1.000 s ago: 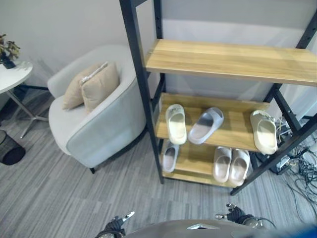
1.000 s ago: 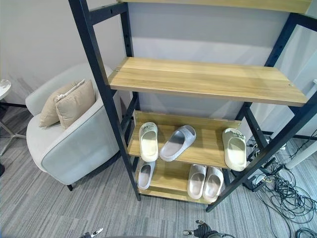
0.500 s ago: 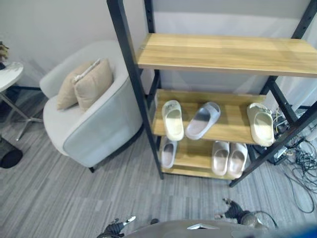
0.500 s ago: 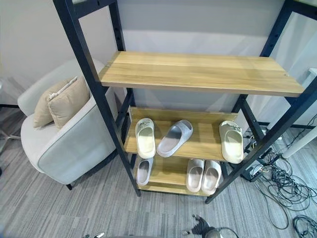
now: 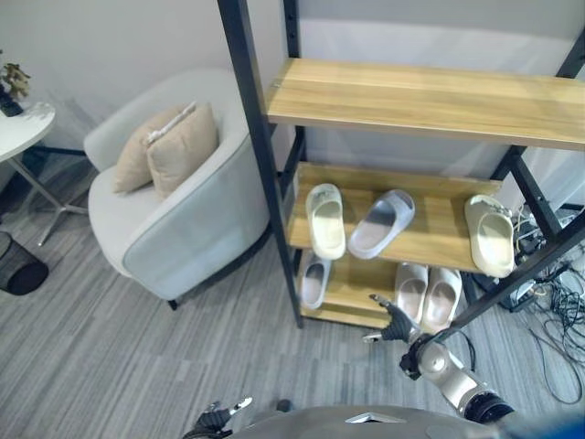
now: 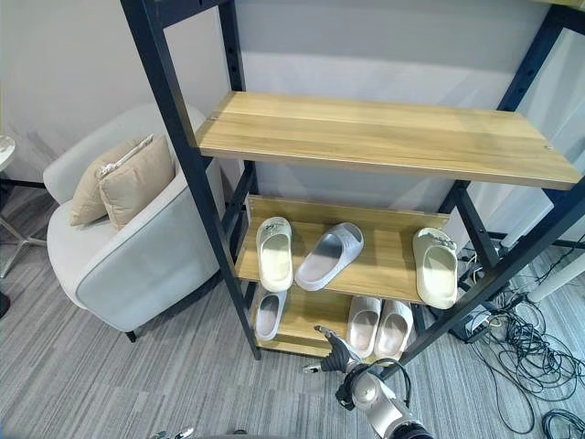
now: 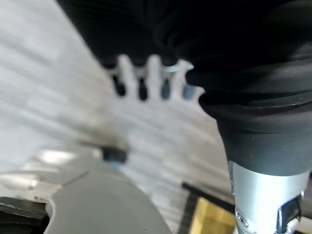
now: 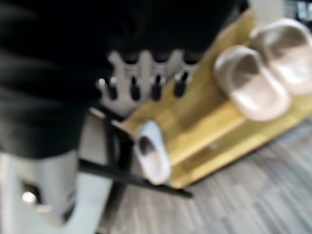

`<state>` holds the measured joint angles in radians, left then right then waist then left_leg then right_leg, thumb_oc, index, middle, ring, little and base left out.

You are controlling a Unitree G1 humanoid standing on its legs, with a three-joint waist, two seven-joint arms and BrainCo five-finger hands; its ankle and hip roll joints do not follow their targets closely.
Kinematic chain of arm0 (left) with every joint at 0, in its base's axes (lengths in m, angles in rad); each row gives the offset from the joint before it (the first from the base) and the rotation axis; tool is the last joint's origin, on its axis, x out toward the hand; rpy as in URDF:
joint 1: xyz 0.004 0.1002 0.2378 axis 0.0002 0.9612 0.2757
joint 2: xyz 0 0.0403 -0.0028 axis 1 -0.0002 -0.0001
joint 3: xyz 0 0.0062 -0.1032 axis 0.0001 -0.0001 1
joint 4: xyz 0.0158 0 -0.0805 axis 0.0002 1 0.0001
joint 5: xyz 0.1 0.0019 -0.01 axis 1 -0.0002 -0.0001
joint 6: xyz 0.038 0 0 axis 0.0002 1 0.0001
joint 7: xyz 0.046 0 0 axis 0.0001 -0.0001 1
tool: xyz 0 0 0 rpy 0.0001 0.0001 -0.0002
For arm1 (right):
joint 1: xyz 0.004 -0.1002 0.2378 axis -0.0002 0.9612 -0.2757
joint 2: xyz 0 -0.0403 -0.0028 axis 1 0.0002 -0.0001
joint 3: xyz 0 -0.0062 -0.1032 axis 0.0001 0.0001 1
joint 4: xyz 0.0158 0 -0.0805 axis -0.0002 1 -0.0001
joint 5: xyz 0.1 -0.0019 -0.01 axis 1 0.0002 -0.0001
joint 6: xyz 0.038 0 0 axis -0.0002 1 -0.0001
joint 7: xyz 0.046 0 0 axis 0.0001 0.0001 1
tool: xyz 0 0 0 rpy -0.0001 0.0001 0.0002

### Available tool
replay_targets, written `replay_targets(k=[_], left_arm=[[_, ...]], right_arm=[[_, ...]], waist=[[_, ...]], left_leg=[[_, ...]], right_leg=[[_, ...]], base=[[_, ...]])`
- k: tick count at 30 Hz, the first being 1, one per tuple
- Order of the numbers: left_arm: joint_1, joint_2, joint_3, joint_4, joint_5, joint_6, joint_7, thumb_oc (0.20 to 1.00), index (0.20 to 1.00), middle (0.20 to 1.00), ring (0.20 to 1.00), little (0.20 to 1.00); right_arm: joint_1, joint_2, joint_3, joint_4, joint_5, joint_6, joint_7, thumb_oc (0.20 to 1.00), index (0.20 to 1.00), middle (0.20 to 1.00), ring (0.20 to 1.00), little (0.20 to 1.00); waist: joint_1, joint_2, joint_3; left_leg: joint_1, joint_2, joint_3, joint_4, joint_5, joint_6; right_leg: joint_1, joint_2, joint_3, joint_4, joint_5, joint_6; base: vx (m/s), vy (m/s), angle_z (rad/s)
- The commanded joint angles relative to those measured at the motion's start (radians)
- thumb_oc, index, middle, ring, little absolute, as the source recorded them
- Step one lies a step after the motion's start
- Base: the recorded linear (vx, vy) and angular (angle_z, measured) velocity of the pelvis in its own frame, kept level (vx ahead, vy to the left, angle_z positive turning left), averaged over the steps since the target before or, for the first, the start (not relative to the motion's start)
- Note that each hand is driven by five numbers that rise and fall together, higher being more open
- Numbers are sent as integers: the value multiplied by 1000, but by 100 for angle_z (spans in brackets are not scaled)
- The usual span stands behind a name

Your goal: Arrange the slippers neatly on the shoe rack.

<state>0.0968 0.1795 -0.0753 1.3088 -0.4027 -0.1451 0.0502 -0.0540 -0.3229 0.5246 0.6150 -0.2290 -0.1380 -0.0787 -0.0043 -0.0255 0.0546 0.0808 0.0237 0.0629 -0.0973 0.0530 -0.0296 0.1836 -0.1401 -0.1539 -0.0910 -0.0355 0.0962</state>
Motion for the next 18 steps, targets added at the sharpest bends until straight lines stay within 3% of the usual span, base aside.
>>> replay_targets(k=[1, 11, 18], left_arm=[[-65, -14, 4, 51, 20, -33, 15, 1000, 1000, 1000, 1000, 1000], [-69, -11, 5, 52, 28, -32, 18, 1000, 1000, 1000, 1000, 1000], [-60, -16, -3, 37, 34, -36, 28, 1000, 1000, 1000, 1000, 1000]], right_arm=[[-104, 0, 45, -90, 3, -56, -1, 1000, 1000, 1000, 1000, 1000], [-138, -44, 25, -317, 26, -79, -5, 1000, 1000, 1000, 1000, 1000], [-150, -67, -72, -328, -50, -57, -120, 1000, 1000, 1000, 1000, 1000]], waist=[[23, -2, 4], [37, -14, 13], [40, -16, 11]], left_leg=[[-24, 54, 18, 10, -47, -46], [-30, 60, 4, 10, -41, -46], [-34, 62, -2, 10, -41, -44]], right_leg=[[-37, -63, -24, 4, 40, 71], [-35, -51, -29, 8, 34, 64], [-35, -45, -33, 10, 29, 62]], base=[[0, 0, 0], [10, -3, 5], [11, 0, 0]])
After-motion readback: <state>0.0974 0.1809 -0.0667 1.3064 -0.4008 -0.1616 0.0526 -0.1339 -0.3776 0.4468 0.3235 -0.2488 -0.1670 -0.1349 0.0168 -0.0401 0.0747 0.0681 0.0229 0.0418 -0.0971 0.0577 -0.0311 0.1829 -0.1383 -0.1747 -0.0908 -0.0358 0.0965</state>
